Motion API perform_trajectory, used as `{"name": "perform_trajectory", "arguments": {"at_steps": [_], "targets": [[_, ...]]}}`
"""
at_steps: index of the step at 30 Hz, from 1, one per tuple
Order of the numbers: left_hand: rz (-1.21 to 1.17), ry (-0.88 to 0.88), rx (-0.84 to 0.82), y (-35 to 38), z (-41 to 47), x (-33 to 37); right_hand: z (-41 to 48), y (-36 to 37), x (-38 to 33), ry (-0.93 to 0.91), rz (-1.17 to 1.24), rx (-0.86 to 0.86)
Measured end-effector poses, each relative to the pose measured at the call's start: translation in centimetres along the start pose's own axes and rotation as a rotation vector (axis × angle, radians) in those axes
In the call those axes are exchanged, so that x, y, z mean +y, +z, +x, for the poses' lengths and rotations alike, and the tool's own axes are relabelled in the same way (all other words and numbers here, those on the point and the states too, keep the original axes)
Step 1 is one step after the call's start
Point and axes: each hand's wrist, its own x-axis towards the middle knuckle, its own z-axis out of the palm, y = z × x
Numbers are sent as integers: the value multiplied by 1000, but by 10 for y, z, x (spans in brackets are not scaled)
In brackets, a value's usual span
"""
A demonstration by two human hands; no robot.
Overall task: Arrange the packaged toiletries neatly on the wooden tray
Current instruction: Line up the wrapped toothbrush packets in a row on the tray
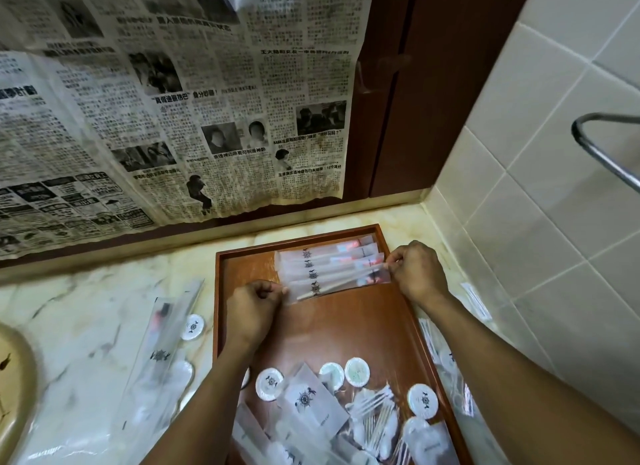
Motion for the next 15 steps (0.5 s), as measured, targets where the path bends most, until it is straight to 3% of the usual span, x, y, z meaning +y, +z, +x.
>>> {"name": "perform_trajectory", "arguments": {"at_steps": [15], "targets": [[2, -9, 2, -2, 1, -2, 1, 5, 2, -33, 14, 5]]}}
